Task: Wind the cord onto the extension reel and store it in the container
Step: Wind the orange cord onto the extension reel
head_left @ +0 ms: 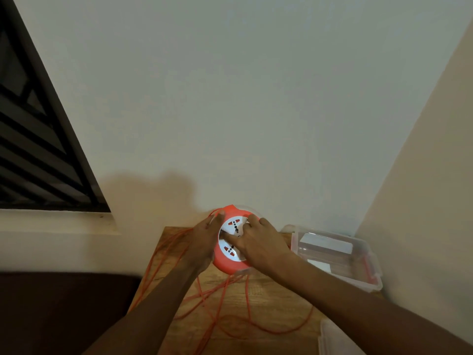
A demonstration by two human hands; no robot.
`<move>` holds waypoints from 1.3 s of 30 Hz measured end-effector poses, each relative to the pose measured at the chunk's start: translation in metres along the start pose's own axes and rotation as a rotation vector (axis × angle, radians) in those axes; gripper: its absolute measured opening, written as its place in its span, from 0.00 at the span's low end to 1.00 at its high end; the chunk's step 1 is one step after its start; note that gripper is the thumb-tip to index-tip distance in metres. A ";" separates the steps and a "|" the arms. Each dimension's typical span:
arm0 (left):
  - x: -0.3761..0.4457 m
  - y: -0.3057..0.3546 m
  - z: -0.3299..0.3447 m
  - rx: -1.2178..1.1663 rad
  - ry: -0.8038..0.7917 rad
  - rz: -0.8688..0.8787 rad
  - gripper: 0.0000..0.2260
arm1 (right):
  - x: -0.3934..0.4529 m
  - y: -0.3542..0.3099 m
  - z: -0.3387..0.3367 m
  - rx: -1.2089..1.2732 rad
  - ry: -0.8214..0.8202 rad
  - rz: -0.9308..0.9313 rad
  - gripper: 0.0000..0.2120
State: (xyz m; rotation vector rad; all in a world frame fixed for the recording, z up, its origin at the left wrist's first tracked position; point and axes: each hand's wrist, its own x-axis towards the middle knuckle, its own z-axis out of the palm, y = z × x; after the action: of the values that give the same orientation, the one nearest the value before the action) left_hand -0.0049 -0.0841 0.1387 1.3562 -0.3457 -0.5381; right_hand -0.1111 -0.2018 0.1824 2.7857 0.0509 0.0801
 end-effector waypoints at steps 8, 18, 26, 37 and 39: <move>0.009 0.001 0.002 -0.044 -0.007 -0.030 0.13 | 0.007 0.008 -0.001 0.000 0.105 0.040 0.33; 0.007 -0.013 0.014 -0.031 0.077 0.040 0.13 | 0.001 -0.004 0.017 0.743 0.171 0.592 0.33; 0.002 -0.024 0.007 -0.071 0.042 -0.045 0.16 | -0.006 -0.020 0.026 1.546 0.005 0.830 0.36; 0.008 -0.018 -0.004 -0.062 -0.070 -0.040 0.19 | -0.012 0.010 0.013 0.214 0.202 -0.047 0.28; 0.008 -0.019 -0.004 -0.036 -0.084 -0.048 0.20 | -0.010 0.013 0.009 0.136 0.167 -0.137 0.28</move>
State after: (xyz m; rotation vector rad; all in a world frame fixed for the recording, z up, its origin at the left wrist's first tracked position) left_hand 0.0011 -0.0875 0.1185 1.3121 -0.3708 -0.6395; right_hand -0.1198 -0.2171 0.1779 2.8951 0.2988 0.2845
